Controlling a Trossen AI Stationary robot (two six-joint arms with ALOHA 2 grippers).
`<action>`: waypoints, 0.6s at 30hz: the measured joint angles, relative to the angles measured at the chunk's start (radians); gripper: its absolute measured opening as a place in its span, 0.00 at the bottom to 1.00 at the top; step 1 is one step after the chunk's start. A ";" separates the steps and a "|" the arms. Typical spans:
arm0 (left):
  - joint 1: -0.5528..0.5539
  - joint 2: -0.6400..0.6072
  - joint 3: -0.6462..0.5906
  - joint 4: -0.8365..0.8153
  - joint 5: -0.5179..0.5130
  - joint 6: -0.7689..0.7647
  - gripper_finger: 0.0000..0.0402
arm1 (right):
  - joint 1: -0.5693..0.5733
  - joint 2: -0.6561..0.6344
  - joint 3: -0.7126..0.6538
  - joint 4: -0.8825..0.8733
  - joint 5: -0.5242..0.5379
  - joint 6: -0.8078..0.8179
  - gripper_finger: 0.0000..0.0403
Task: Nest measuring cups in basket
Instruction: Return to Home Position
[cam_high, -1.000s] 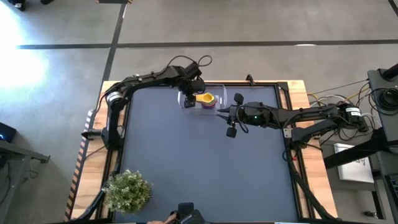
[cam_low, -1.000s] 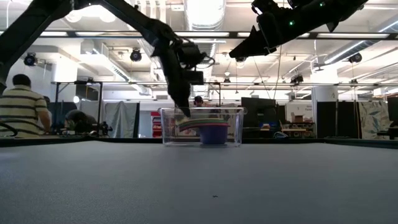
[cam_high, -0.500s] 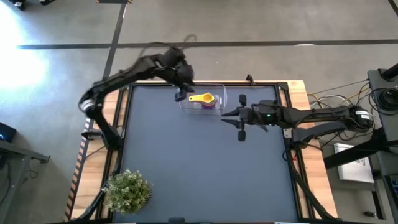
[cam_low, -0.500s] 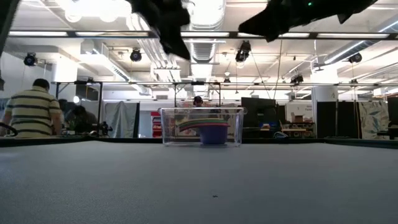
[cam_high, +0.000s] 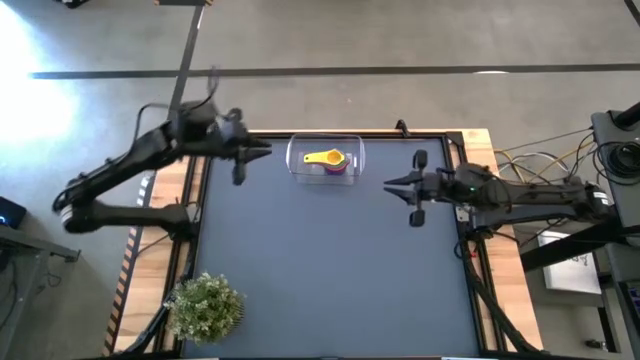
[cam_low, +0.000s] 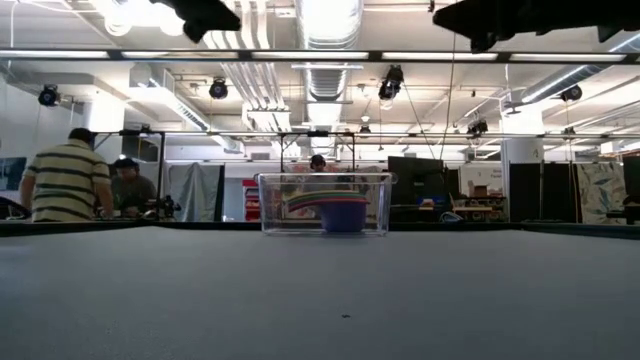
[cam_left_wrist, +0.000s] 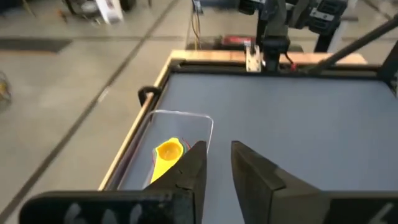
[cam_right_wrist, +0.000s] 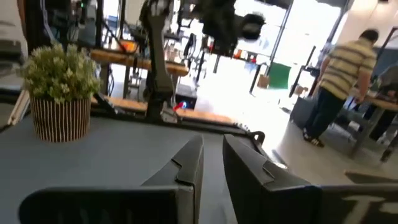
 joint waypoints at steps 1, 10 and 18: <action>0.000 -0.048 -0.047 0.024 -0.006 -0.010 0.13 | 0.000 -0.019 -0.007 0.002 0.000 -0.001 0.11; 0.000 -0.405 -0.314 0.102 -0.014 -0.078 0.10 | -0.020 -0.116 -0.015 -0.013 0.000 -0.008 0.02; 0.000 -0.660 -0.388 0.071 -0.014 -0.124 0.10 | -0.039 -0.165 -0.030 -0.078 0.000 -0.010 0.02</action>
